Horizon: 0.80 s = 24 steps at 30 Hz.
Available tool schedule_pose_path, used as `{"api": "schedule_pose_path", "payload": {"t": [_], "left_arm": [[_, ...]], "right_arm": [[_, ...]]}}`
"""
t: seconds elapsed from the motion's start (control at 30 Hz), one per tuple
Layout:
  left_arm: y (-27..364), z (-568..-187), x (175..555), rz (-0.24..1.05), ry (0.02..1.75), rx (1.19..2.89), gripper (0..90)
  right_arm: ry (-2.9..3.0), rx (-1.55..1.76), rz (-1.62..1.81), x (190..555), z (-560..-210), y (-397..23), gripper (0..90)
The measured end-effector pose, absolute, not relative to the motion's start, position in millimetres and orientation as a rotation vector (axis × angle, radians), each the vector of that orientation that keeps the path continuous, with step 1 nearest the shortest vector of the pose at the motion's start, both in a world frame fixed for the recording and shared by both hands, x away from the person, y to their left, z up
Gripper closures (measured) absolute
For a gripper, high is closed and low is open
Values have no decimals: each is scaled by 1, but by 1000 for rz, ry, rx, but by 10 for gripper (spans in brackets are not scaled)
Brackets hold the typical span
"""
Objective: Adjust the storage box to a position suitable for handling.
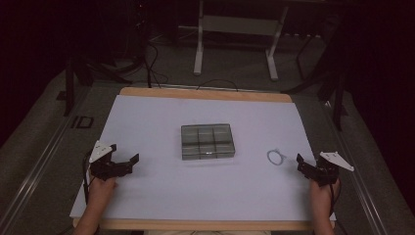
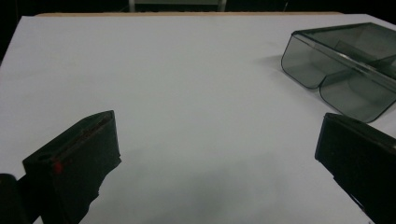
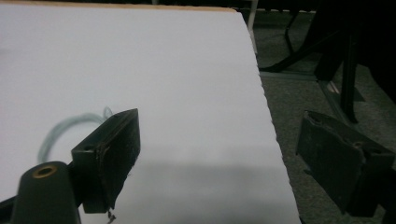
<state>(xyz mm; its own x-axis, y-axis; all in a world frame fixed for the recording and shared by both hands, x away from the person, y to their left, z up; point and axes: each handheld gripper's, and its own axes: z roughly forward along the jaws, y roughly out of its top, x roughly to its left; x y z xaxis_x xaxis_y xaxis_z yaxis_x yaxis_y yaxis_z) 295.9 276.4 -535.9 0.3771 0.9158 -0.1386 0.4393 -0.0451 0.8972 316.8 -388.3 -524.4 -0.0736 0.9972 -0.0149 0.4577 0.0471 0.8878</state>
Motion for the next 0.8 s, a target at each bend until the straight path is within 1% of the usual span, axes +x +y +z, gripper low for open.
{"api": "schedule_pose_path", "payload": {"t": [0.13,0.33,0.43,0.7,0.77,0.8], "left_arm": [[274,-530,300,591,1220,1657,0],[274,-525,308,531,1198,1635,0],[273,-522,309,560,1177,1636,0],[264,-515,319,528,1168,1685,0],[262,-514,321,528,1163,1694,37],[260,-514,322,526,1159,1700,37]], "right_arm": [[1627,1489,998,324,-516,-385,133],[1651,1455,1044,336,-506,-375,128],[1669,1448,1068,342,-502,-370,129],[1734,1401,1090,355,-498,-353,133],[1748,1395,1098,358,-498,-349,132],[1749,1395,1100,360,-498,-346,133]]}}
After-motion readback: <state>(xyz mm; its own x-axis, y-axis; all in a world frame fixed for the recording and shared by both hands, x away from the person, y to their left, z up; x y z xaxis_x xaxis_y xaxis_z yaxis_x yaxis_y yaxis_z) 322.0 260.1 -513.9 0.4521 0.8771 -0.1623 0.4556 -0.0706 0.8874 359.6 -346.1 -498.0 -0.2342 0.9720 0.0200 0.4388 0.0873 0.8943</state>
